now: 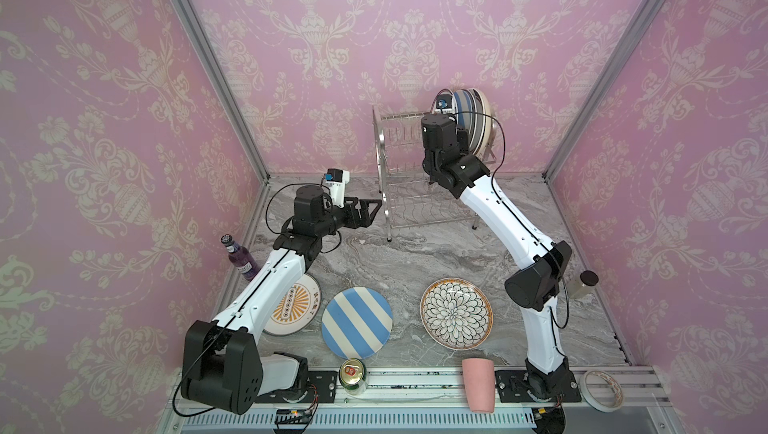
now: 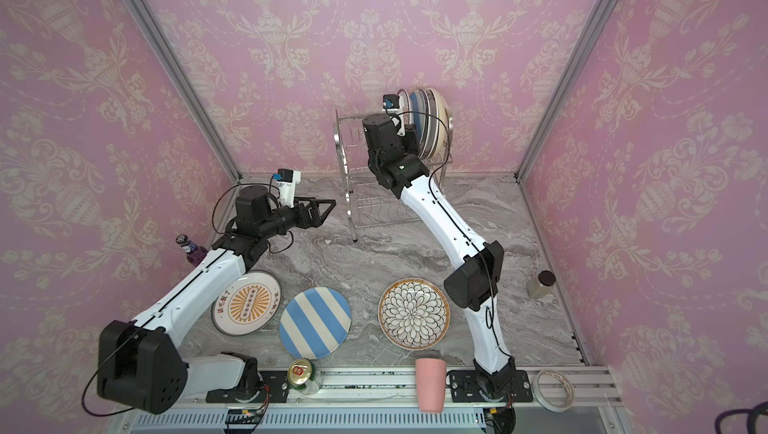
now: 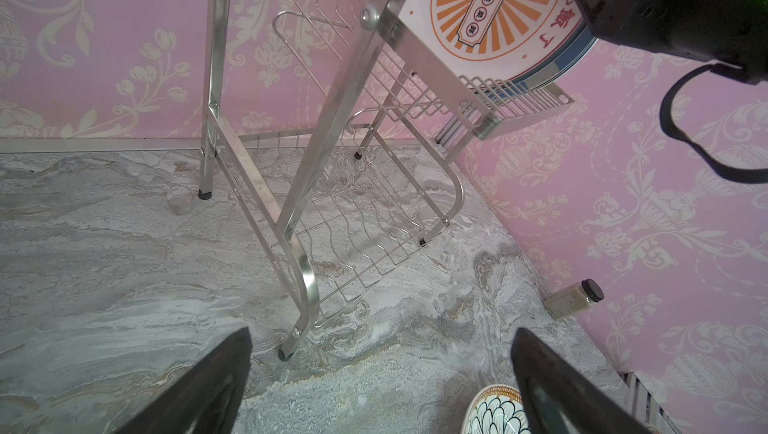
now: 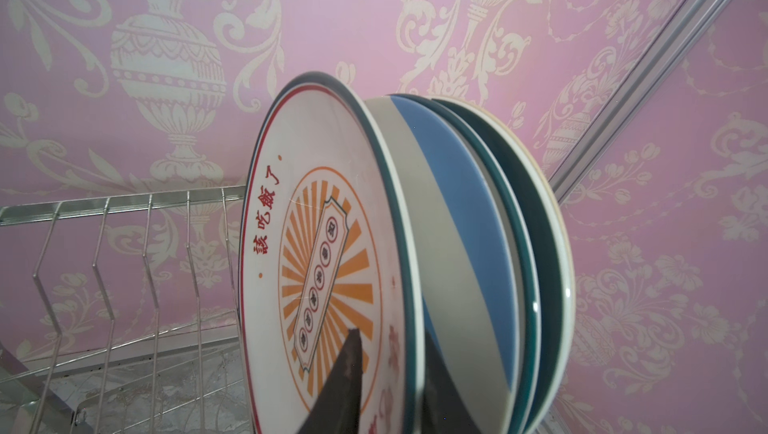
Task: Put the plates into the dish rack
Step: 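Lower the sunburst plate into the rack slots in front of the striped plates, then open the right gripper and withdraw it toward the flower-pattern plate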
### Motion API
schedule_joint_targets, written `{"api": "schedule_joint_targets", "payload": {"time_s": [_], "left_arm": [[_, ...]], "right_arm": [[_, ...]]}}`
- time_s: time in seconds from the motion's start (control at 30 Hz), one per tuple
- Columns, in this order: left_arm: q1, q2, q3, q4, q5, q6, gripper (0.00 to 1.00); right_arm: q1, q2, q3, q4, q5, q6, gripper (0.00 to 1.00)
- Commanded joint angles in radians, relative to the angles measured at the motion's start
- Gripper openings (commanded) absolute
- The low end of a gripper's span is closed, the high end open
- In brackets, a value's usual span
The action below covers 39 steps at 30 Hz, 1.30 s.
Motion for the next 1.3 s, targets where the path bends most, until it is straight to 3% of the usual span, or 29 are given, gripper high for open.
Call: {"api": "schedule_joint_targets", "payload": {"time_s": [0.0,0.23,0.43,0.8,1.27], "left_arm": [[0.005,-0.007,0.014,-0.013,0.004,0.036,0.99],[0.006,-0.007,0.014,-0.015,0.009,0.033,0.99],[0.004,-0.009,0.014,-0.014,0.007,0.034,0.99],[0.005,-0.016,0.016,-0.029,-0.002,0.042,0.99],[0.005,0.0,0.025,-0.042,-0.047,0.072,0.99]], "right_arm": [[-0.005,-0.035,-0.011,-0.012,-0.01,0.007,0.26],[-0.004,-0.05,-0.007,-0.012,-0.005,-0.02,0.35],[0.004,-0.083,-0.036,-0.014,-0.001,-0.027,0.52],[0.021,-0.073,0.018,-0.089,0.004,-0.021,0.6],[0.012,-0.21,-0.043,-0.232,-0.087,0.083,0.66]]}}
